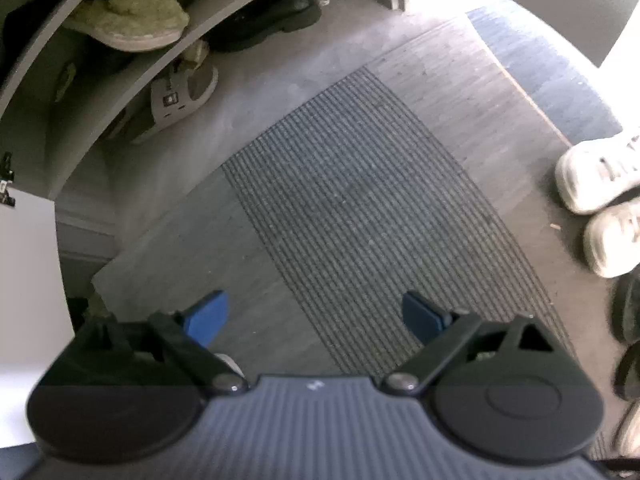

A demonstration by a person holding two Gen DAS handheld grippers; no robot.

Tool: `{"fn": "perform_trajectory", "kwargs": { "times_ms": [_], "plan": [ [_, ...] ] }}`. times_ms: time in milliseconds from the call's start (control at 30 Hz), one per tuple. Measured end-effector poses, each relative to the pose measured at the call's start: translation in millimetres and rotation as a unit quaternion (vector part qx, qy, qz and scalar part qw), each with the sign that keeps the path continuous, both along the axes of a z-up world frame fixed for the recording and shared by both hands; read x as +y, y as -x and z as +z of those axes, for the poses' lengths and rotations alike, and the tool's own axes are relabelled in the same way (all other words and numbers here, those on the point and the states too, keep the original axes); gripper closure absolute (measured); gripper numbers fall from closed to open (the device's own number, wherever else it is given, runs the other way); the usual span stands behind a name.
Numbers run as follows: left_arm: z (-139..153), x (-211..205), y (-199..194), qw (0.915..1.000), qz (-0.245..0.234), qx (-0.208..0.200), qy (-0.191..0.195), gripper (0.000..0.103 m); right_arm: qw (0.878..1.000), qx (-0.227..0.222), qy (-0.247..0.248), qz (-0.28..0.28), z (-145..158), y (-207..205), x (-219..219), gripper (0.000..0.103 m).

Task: Organize scattered shoes
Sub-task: 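Grasp both white sneakers by their heel collars with the right gripper, then lift the white sneakers and carry them into the cabinet with the right gripper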

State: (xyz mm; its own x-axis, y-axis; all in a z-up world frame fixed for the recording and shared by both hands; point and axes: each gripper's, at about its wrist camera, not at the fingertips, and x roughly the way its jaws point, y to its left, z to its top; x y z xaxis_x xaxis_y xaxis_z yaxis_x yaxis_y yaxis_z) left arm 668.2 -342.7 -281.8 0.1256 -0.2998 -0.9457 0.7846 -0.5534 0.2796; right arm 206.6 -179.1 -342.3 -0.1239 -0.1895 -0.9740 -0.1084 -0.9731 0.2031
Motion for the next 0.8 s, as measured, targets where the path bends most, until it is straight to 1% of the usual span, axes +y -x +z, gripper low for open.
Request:
{"fn": "perform_trajectory", "kwargs": {
  "times_ms": [67,100,167,200,233,267,367,400,433,467,533,600,633,733,800],
  "plan": [
    [1,6,3,0.9996,-0.018,-0.013,0.016,0.008,0.999,0.009,-0.007,0.032,5,-1,-5,0.065],
    [3,9,6,0.9993,-0.025,-0.017,0.024,0.008,0.999,0.018,-0.011,0.049,9,-4,-6,0.067],
    [8,12,11,0.9990,-0.030,-0.018,0.029,0.008,0.997,0.039,-0.011,0.066,19,-14,-7,0.069],
    [13,12,16,0.9991,-0.027,-0.011,0.031,0.008,0.995,0.057,-0.008,0.080,26,-22,-10,0.069],
    [20,13,21,0.9990,-0.025,-0.002,0.036,0.008,0.991,0.087,0.002,0.100,37,-35,-13,0.070],
    [27,14,24,0.9988,-0.025,0.006,0.042,0.008,0.987,0.107,0.011,0.117,45,-46,-16,0.071],
    [42,17,29,0.9976,-0.030,0.022,0.059,0.008,0.977,0.137,0.028,0.159,63,-67,-28,0.073],
    [47,19,30,0.9970,-0.032,0.026,0.066,0.008,0.972,0.143,0.029,0.186,71,-77,-34,0.074],
    [52,22,31,0.9964,-0.035,0.029,0.072,0.008,0.963,0.151,0.031,0.219,81,-90,-42,0.074],
    [54,23,31,0.9961,-0.036,0.031,0.074,0.008,0.957,0.157,0.031,0.241,88,-99,-47,0.075],
    [56,25,28,0.9961,-0.032,0.034,0.074,0.008,0.941,0.174,0.035,0.287,109,-127,-60,0.075],
    [53,27,22,0.9959,-0.024,0.035,0.080,0.008,0.928,0.190,0.033,0.319,122,-148,-69,0.075],
    [51,27,21,0.9958,-0.023,0.033,0.082,0.008,0.925,0.196,0.033,0.325,128,-160,-70,0.075],
    [40,27,14,0.9964,-0.020,0.018,0.080,0.008,0.927,0.202,0.043,0.312,135,-183,-61,0.076],
    [37,25,5,0.9968,-0.004,0.017,0.078,0.008,0.922,0.210,0.045,0.323,138,-198,-54,0.077]
  ]
}}
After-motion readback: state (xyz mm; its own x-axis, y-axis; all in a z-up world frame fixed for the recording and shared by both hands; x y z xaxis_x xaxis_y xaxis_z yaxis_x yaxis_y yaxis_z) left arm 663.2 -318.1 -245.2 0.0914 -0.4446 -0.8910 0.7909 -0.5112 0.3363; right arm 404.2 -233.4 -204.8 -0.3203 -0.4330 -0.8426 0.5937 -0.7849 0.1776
